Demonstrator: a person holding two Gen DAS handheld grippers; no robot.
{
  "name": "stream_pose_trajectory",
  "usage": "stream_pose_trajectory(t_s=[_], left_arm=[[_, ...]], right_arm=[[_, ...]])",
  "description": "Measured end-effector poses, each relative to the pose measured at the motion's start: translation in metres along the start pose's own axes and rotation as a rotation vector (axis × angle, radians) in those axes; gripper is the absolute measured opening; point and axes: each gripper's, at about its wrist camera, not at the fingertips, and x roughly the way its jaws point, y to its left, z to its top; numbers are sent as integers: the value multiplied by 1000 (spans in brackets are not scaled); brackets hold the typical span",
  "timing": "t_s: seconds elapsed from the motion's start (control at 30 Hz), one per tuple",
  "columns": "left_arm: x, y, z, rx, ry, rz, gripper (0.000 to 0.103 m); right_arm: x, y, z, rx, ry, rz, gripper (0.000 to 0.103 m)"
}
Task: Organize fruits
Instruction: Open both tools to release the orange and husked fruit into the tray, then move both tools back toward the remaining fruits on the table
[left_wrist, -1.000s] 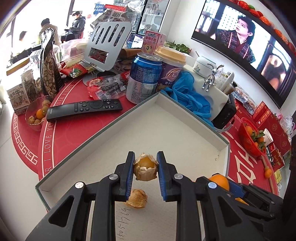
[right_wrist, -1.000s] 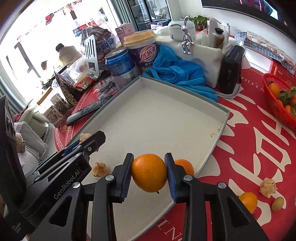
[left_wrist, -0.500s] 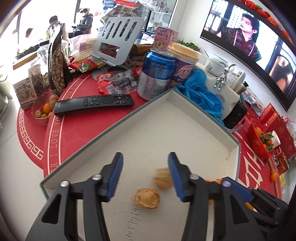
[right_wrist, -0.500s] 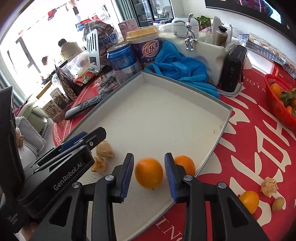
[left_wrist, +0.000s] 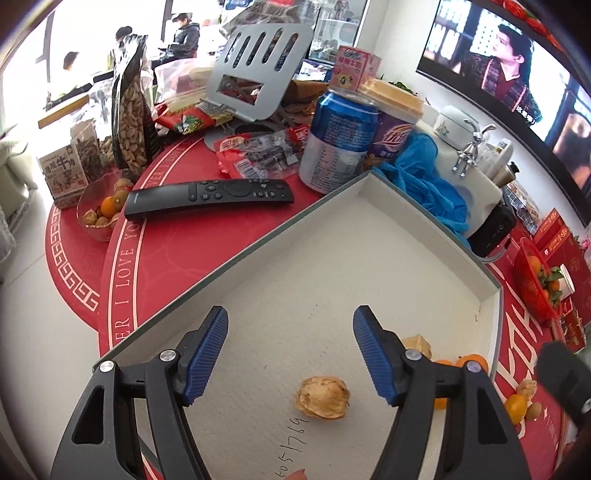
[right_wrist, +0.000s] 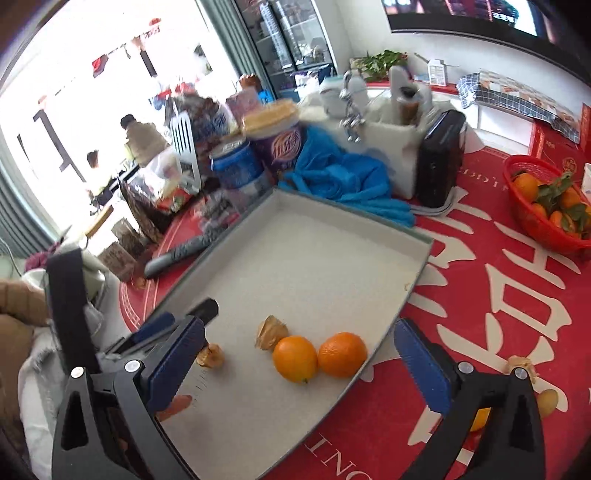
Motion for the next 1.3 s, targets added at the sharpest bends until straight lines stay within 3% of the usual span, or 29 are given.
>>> stream_pose_trajectory(t_s=[0.27,0.57,0.7,0.97,1.1,1.3], left_arm=[[-23,-34,-10,120,-83,-71,80],[-49,-84,-32,315,-111,-282,81],[-58,-111,-49,419,-92,-369,81],[-75,-139,-103,616,13,-542,81],[-83,-147,-136,709,21,-521,81],[-83,-163,-168,809,41,-468,81]], right_arm=[[-39,-29,-12,57,-62,-78,103],[-85,-103,-45,197,-85,-208,103],[-97,-134,-64,245,-65,-286,103],[-109,-176,-111,324,9,-357,103],[-108,-187,-129,348,51,-372,103],[-107,-183,-137,280,68,-402,103]])
